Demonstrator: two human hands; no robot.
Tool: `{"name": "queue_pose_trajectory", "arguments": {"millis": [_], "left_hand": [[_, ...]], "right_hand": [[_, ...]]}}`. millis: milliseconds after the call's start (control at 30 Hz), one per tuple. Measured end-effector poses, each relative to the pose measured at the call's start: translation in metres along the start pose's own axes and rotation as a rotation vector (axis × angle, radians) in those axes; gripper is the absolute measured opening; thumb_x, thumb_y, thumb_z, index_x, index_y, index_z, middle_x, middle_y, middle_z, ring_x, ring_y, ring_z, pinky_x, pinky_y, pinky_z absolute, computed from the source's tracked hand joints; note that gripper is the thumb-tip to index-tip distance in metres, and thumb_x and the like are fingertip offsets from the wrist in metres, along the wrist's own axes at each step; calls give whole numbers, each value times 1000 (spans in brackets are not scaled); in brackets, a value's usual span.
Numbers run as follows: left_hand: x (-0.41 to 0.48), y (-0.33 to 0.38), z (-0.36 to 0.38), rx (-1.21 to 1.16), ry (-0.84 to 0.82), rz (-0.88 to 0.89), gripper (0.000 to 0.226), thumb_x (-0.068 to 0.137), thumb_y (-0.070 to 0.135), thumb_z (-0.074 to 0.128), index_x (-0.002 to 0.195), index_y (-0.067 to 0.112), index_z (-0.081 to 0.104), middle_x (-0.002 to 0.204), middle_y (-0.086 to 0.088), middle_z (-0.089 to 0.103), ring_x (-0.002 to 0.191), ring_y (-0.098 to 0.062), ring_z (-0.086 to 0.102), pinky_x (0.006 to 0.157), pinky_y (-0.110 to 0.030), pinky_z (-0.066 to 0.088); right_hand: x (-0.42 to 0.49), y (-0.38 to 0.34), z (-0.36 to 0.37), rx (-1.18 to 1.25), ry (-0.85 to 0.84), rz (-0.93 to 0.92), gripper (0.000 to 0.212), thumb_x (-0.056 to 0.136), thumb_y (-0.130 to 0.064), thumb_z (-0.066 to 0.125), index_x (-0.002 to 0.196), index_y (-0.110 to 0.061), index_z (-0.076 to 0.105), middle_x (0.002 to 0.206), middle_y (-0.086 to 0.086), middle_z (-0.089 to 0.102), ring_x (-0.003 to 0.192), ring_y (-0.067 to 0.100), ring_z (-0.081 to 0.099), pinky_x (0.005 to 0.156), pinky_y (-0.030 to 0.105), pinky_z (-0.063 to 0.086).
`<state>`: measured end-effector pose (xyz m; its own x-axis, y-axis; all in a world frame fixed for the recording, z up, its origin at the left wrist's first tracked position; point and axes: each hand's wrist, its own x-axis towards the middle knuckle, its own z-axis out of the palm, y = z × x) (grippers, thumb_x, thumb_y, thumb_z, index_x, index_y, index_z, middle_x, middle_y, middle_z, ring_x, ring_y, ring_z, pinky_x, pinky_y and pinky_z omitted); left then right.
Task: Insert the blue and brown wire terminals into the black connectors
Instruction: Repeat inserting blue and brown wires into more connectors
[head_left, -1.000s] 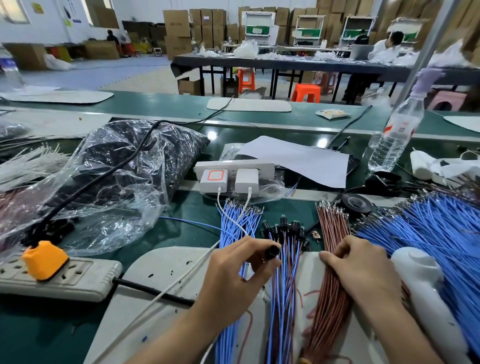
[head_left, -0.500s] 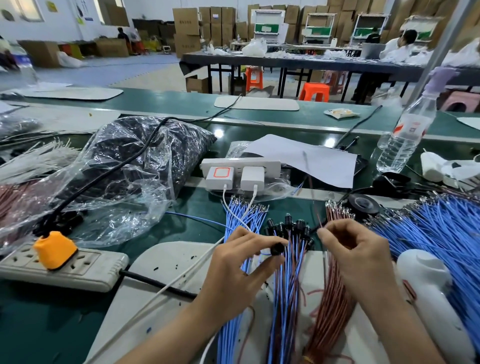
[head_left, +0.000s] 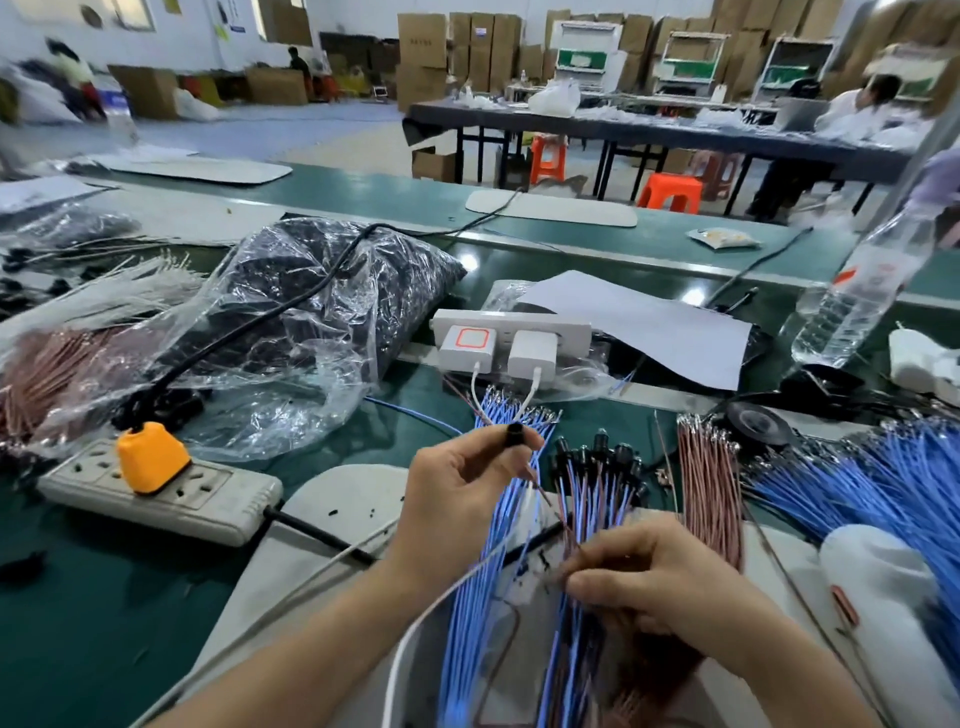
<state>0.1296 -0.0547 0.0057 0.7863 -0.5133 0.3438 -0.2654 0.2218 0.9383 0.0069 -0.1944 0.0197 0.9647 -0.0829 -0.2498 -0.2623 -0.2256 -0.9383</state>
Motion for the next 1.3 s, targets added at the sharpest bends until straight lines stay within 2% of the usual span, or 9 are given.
{"name": "queue_pose_trajectory", "arguments": {"millis": [167, 300, 467, 600, 700, 833, 1067, 1167, 1300], "left_hand": [[6, -4, -7, -118, 176, 5, 16, 81, 19, 60, 91, 12, 70, 80, 5, 72, 70, -7, 62, 78, -21, 53], [2, -7, -3, -83, 203, 19, 19, 81, 22, 58, 96, 14, 69, 85, 5, 74, 75, -9, 66, 76, -17, 52], [-10, -8, 8, 17, 17, 72, 18, 84, 28, 63, 101, 25, 66, 90, 8, 74, 76, -8, 68, 77, -16, 51], [-14, -5, 7, 113, -87, 134, 20, 86, 27, 60, 106, 28, 63, 89, 10, 74, 82, -8, 69, 79, -19, 52], [-14, -3, 7, 153, -151, 167, 19, 87, 22, 61, 106, 25, 61, 90, 8, 74, 84, -7, 69, 82, -18, 50], [-15, -4, 8, 192, -183, 171, 15, 87, 29, 60, 100, 22, 56, 94, 10, 74, 93, -5, 69, 84, -16, 49], [-11, -6, 7, 240, -191, 185, 30, 85, 1, 66, 98, 27, 61, 99, 8, 73, 97, -5, 67, 88, -16, 49], [-10, -6, 7, 249, -186, 191, 35, 85, -2, 66, 98, 31, 60, 99, 6, 72, 98, -5, 66, 88, -15, 48], [-10, -8, 6, 272, -199, 178, 26, 85, 0, 66, 100, 21, 64, 98, 6, 72, 98, -5, 66, 88, -16, 48]], "right_hand": [[-6, 3, -8, -102, -159, 36, 16, 72, -31, 81, 79, -18, 79, 66, -3, 66, 60, 8, 55, 56, 18, 42], [-4, 9, -10, 172, -75, 44, 11, 78, -30, 71, 74, -21, 70, 69, 10, 69, 41, 11, 52, 34, 15, 32], [9, 19, -8, 593, 314, -22, 14, 77, -28, 64, 78, -16, 70, 54, 6, 50, 35, 9, 37, 33, 14, 26], [8, 19, -15, 890, 697, -231, 18, 82, -32, 56, 78, -20, 69, 49, 3, 47, 35, 9, 36, 33, 17, 31], [2, 10, -14, 889, 726, -347, 21, 85, -33, 53, 81, -24, 72, 52, 5, 55, 38, 11, 43, 36, 17, 37], [-1, 0, -5, 753, 645, -469, 26, 83, -23, 53, 82, -13, 77, 65, 8, 65, 54, 12, 56, 46, 18, 45], [-7, -17, 14, 473, 749, -659, 42, 89, -54, 48, 90, -16, 63, 67, 15, 69, 52, 33, 63, 50, 23, 51], [-10, -20, 18, 404, 800, -729, 42, 92, -56, 46, 91, -17, 64, 68, 12, 69, 51, 32, 62, 51, 24, 50], [-10, -21, 24, 324, 819, -809, 38, 98, -49, 41, 94, -19, 63, 69, 10, 69, 51, 28, 62, 52, 23, 50]]}}
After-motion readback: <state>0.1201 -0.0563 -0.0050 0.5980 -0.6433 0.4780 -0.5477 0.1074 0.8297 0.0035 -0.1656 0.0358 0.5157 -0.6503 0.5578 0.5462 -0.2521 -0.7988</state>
